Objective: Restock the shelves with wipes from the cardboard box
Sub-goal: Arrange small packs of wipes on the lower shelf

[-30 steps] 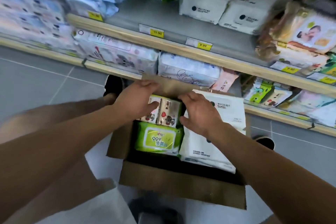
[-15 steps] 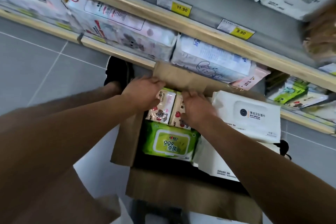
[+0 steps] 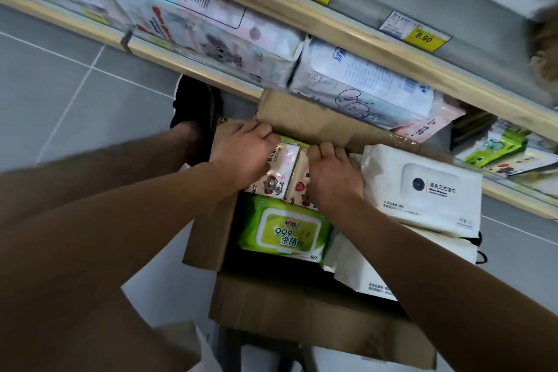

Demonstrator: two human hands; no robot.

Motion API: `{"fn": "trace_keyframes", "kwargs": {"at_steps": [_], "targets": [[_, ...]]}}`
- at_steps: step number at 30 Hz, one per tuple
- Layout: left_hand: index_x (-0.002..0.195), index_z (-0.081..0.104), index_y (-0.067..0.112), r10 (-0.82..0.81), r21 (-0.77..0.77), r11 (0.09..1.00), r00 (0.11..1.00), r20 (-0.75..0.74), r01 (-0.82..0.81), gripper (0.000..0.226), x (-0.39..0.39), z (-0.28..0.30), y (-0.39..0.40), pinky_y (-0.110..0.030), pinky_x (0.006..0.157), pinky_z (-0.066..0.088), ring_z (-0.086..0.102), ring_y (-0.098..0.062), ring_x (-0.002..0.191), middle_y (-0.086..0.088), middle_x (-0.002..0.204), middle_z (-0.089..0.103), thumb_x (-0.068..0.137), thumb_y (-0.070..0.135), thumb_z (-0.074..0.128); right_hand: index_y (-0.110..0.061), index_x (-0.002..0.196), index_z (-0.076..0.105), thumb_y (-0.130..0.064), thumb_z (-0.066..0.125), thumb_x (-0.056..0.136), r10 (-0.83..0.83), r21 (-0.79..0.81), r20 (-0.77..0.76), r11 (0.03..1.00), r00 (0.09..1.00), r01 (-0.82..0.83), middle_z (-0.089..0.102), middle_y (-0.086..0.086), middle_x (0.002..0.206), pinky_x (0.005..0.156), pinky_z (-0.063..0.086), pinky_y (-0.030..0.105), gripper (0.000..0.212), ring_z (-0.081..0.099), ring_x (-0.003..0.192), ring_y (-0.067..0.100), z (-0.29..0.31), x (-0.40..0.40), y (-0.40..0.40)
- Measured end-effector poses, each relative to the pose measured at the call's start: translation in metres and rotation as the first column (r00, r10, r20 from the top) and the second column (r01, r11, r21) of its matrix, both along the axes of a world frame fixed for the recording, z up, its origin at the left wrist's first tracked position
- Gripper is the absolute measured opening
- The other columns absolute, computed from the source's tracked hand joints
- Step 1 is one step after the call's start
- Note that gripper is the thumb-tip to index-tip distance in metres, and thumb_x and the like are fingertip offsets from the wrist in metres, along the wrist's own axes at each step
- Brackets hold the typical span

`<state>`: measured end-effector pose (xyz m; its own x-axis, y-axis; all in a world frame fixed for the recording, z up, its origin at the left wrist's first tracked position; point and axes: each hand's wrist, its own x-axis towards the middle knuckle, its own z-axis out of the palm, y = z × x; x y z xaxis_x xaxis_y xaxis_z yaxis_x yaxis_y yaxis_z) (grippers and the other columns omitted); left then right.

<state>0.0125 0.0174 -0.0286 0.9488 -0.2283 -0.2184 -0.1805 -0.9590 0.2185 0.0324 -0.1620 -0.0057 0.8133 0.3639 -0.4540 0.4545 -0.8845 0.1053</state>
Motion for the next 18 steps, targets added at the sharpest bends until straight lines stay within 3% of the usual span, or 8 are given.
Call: {"fn": "trace_keyframes", "kwargs": {"at_steps": [4,7,10,12,14,16,18], "targets": [[0.115,0.056,0.014,0.08,-0.102,0.991,0.995,-0.056,-0.086,0.037,-0.006,0.01,0.001,-0.04,0.089,0.043,0.055,-0.03,0.106,-0.007,0.119,0.051,0.08,0.026,0.059,-0.011,0.13,0.043,-0.011,0.062,0.081,-0.024,0.081,-0.016,0.996,1.0,0.025,0.049,0.013,0.129,0.1,0.04,0.042,0.052,0.042,0.122,0.032,0.019,-0.003,-0.004],[0.106,0.061,0.012,0.142,-0.174,0.973,0.988,-0.068,-0.152,0.031,-0.014,0.021,0.003,-0.04,0.081,0.048,0.058,-0.03,0.097,-0.009,0.109,0.057,0.076,0.022,0.057,-0.014,0.126,0.052,-0.012,0.064,0.082,-0.026,0.127,-0.033,0.991,0.999,0.03,0.058,0.011,0.121,0.092,0.045,0.039,0.046,0.046,0.119,0.032,0.035,-0.011,-0.008],[0.086,0.06,0.01,0.197,-0.275,0.94,0.979,-0.054,-0.204,0.011,-0.029,0.037,0.003,-0.034,0.066,0.045,0.059,-0.031,0.085,-0.009,0.09,0.062,0.076,0.013,0.059,-0.017,0.122,0.057,-0.013,0.066,0.079,-0.045,0.215,-0.033,0.975,0.998,0.051,0.06,0.011,0.119,0.088,0.049,0.037,0.043,0.055,0.112,0.033,0.051,-0.02,-0.015],[0.078,0.058,0.009,0.254,-0.3,0.921,0.967,-0.024,-0.249,0.005,-0.04,0.05,0.006,-0.03,0.058,0.036,0.059,-0.028,0.076,-0.003,0.076,0.058,0.075,0.011,0.062,-0.017,0.119,0.058,-0.013,0.062,0.082,-0.077,0.295,0.004,0.953,0.997,0.072,0.06,0.01,0.117,0.084,0.049,0.036,0.037,0.059,0.107,0.034,0.064,-0.027,-0.023],[0.086,0.065,0.009,0.323,-0.319,0.897,0.946,0.004,-0.305,0.012,-0.048,0.064,0.008,-0.03,0.059,0.036,0.059,-0.024,0.076,-0.001,0.075,0.06,0.074,0.012,0.066,-0.017,0.118,0.058,-0.014,0.058,0.085,-0.089,0.348,0.07,0.936,0.994,0.06,0.059,0.011,0.116,0.081,0.049,0.036,0.033,0.059,0.105,0.035,0.077,-0.031,-0.033],[0.098,0.069,0.013,0.372,-0.332,0.879,0.928,0.032,-0.341,0.025,-0.053,0.081,0.008,-0.034,0.069,0.048,0.062,-0.026,0.082,-0.007,0.086,0.068,0.073,0.016,0.068,-0.019,0.12,0.058,-0.014,0.056,0.086,-0.123,0.411,0.127,0.91,0.984,0.061,0.06,0.011,0.115,0.08,0.049,0.037,0.034,0.059,0.103,0.035,0.092,-0.033,-0.045],[0.095,0.071,0.013,0.404,-0.349,0.868,0.911,0.086,-0.352,0.026,-0.056,0.102,0.002,-0.036,0.07,0.05,0.063,-0.029,0.082,-0.01,0.087,0.07,0.072,0.022,0.065,-0.02,0.117,0.059,-0.014,0.055,0.084,-0.168,0.491,0.177,0.869,0.97,0.061,0.064,0.01,0.111,0.08,0.052,0.038,0.034,0.061,0.1,0.035,0.108,-0.035,-0.059]]}}
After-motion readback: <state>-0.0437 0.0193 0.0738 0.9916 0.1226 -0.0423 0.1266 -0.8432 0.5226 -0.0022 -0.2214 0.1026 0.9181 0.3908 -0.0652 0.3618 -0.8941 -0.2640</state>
